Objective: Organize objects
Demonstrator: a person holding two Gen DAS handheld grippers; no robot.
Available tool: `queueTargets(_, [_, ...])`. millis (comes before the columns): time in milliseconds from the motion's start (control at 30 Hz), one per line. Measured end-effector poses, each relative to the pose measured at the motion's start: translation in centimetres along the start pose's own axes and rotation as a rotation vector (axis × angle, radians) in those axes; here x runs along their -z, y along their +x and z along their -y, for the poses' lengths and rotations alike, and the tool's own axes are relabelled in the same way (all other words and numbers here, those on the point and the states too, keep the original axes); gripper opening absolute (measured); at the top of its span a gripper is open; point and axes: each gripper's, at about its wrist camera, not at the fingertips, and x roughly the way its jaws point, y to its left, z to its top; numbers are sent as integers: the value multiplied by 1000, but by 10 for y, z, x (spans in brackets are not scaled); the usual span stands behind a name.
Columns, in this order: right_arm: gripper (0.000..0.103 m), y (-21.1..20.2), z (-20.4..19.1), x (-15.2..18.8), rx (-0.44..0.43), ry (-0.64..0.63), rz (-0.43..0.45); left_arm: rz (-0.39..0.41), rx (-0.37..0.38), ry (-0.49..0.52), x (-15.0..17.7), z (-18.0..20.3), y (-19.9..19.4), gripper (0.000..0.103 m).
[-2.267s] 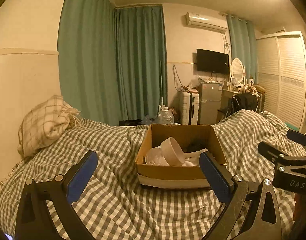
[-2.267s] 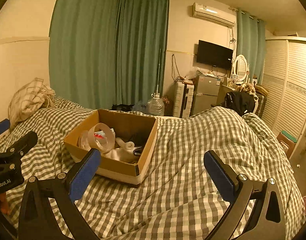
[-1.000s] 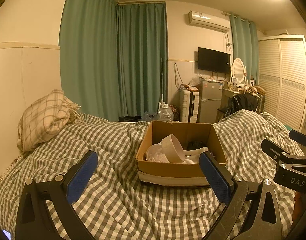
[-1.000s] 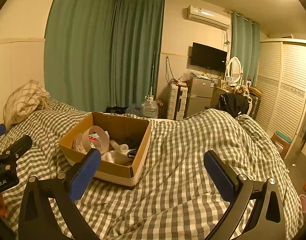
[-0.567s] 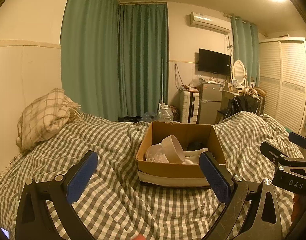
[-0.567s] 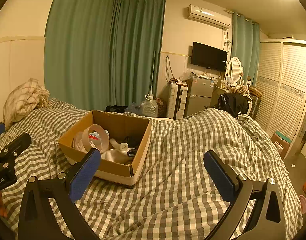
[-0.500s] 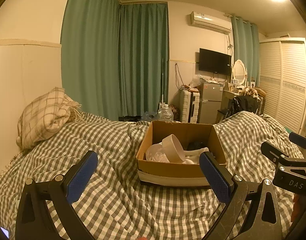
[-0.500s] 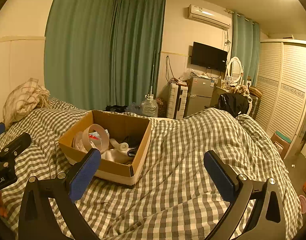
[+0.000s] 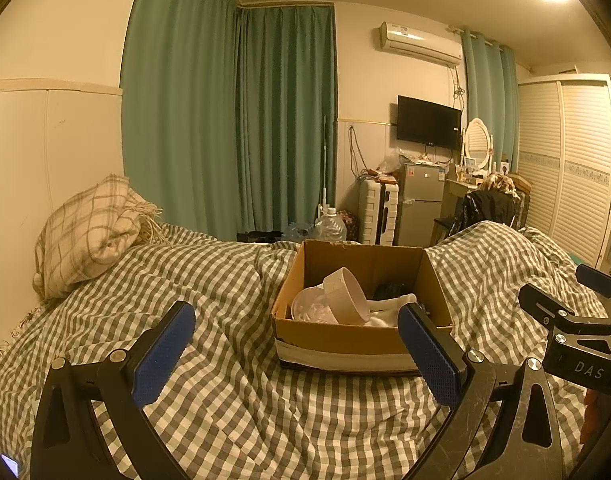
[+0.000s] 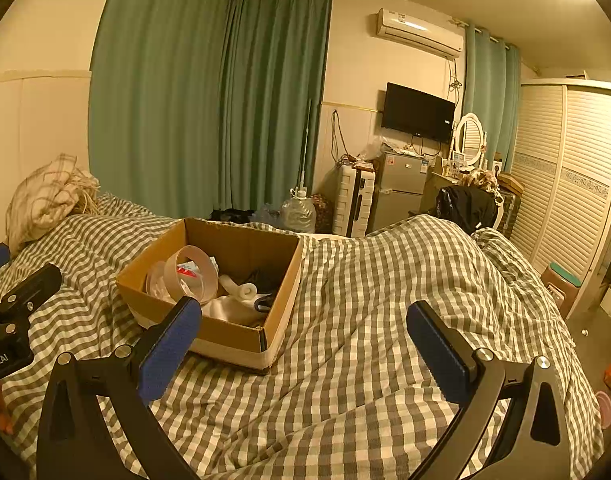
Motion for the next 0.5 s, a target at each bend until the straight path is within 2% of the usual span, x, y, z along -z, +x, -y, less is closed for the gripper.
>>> queueTargets(500, [103, 1, 0, 3, -2, -7, -6, -8, 1, 6, 1, -1, 1, 103])
